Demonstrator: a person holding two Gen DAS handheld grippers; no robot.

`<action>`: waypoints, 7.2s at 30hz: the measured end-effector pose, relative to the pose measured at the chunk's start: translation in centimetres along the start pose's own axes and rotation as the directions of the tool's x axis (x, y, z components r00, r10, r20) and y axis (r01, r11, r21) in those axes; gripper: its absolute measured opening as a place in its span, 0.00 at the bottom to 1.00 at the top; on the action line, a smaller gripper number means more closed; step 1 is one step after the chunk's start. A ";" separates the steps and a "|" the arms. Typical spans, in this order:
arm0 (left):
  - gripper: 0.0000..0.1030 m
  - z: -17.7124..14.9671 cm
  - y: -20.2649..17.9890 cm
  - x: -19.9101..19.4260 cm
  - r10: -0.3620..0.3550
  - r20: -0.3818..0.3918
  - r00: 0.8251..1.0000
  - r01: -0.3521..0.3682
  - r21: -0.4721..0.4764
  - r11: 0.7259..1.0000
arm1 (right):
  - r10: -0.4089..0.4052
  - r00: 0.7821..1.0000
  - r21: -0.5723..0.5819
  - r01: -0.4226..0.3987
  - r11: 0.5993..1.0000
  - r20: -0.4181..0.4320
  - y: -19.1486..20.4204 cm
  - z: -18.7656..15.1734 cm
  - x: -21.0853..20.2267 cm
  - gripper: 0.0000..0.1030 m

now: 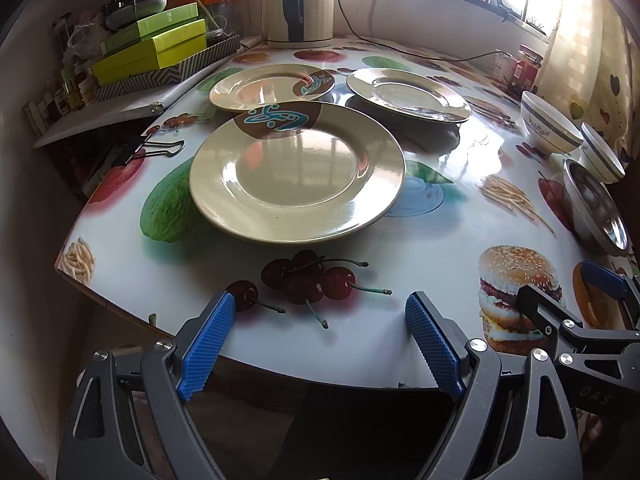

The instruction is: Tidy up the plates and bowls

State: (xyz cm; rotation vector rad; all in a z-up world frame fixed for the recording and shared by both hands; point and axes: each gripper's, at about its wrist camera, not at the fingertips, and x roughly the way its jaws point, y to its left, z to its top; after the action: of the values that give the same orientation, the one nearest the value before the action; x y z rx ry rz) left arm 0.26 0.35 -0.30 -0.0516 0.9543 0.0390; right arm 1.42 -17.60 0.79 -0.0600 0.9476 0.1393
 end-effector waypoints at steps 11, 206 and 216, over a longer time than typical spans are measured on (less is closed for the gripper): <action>0.85 0.0 0.1 -0.1 0.002 0.000 1.000 -0.002 0.003 1.000 | -0.002 1.000 0.000 0.002 1.000 0.005 0.0 0.0 0.1 1.00; 0.20 14.8 12.9 3.0 -0.168 0.072 0.983 0.182 -0.292 0.939 | 0.494 0.870 -0.033 -0.493 0.869 0.012 8.1 21.1 7.8 0.15; 0.20 11.6 12.1 1.9 -0.175 0.053 0.983 0.183 -0.301 0.936 | 0.506 0.863 0.010 -0.506 0.863 0.005 7.2 17.3 6.5 0.15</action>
State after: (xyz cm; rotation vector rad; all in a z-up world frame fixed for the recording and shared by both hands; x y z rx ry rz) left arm 10.14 13.18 4.52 -0.4233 0.9086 0.0182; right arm 18.07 -7.94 5.62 0.2043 0.9450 0.6227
